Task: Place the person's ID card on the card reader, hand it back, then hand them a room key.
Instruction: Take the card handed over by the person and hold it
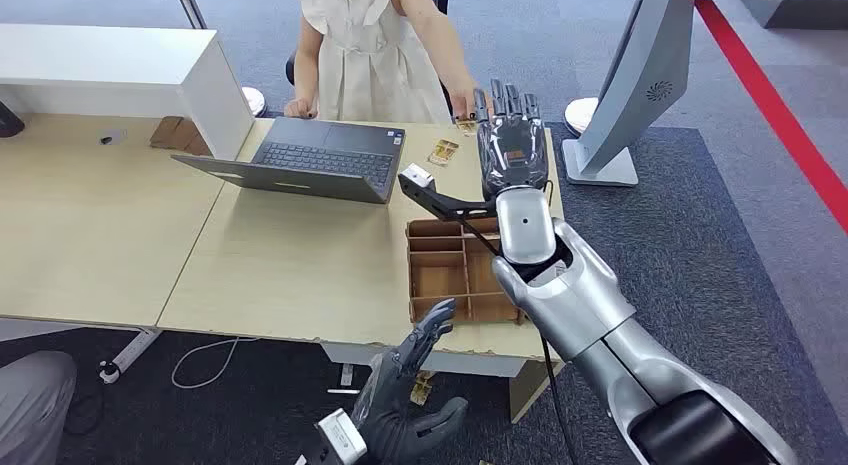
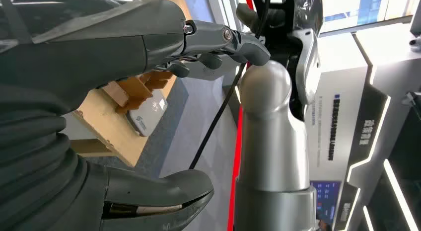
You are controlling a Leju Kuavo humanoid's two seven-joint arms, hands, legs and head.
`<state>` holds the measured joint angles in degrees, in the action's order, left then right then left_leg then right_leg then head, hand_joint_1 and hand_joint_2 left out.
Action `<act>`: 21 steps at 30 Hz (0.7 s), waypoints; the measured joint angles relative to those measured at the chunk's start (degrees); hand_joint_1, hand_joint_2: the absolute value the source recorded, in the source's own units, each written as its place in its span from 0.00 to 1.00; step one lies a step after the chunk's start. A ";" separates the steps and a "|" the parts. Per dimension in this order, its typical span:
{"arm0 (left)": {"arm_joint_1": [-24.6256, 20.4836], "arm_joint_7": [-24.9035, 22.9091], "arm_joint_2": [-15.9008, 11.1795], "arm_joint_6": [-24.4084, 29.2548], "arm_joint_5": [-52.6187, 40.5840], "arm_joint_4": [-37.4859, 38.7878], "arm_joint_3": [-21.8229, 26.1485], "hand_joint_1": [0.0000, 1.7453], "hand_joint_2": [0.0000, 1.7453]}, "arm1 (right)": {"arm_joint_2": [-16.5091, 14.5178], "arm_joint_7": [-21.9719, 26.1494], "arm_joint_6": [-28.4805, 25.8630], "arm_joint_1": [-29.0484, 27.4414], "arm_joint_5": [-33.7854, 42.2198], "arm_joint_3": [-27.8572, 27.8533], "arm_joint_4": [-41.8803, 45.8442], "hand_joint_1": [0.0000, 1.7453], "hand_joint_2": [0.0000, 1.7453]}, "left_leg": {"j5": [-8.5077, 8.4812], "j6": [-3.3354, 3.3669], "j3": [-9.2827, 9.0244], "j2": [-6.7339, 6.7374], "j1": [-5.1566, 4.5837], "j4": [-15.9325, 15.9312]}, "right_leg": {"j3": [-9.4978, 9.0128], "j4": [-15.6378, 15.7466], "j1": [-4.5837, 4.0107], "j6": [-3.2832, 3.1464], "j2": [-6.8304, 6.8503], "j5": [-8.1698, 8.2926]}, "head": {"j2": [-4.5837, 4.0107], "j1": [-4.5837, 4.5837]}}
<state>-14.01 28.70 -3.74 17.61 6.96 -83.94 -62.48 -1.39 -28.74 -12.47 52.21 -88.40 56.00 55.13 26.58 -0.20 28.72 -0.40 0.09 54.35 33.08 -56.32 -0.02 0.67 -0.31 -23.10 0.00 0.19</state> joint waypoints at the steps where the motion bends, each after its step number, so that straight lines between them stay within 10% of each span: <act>1: -0.13 0.14 0.07 -0.01 0.08 0.13 -0.11 0.00 1.00 | -0.22 0.04 -0.19 0.32 0.05 0.07 -0.41 0.00 1.00 | 0.00 0.00 0.00 0.00 0.00 0.00 | 0.00 0.00 0.00 0.00 0.00 0.00 | 0.00 0.00; 14: -1.86 2.06 1.98 -1.34 1.21 3.17 -1.15 0.00 1.00 | -3.13 0.56 -2.25 4.29 0.98 0.98 -7.95 0.01 1.00 | 0.00 0.00 -0.01 0.00 -0.01 0.02 | 0.00 0.01 0.01 0.01 0.00 0.00 | 0.00 0.01; 18: -2.22 2.23 2.44 -1.95 1.31 3.99 -1.15 0.00 1.00 | -3.04 0.89 -2.38 4.55 1.74 0.92 -8.96 0.97 1.00 | 0.00 0.00 -0.02 0.01 -0.02 0.04 | 0.00 0.02 0.01 0.01 0.00 0.00 | 0.00 0.01; 21: -2.52 2.43 2.86 -2.77 1.54 4.66 -1.15 0.00 1.00 | -2.79 1.44 -2.41 4.70 2.44 0.81 -9.46 1.00 1.00 | 0.00 0.00 -0.03 0.01 -0.02 0.04 | 0.00 0.02 0.01 0.01 0.00 0.00 | 0.00 0.01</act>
<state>-16.53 31.12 -0.88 14.84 8.50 -79.28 -63.63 -4.17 -27.30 -14.88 56.92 -85.96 56.81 45.67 26.58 -0.20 28.70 -0.39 0.07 54.38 33.08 -56.31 -0.01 0.67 -0.32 -23.10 0.00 0.20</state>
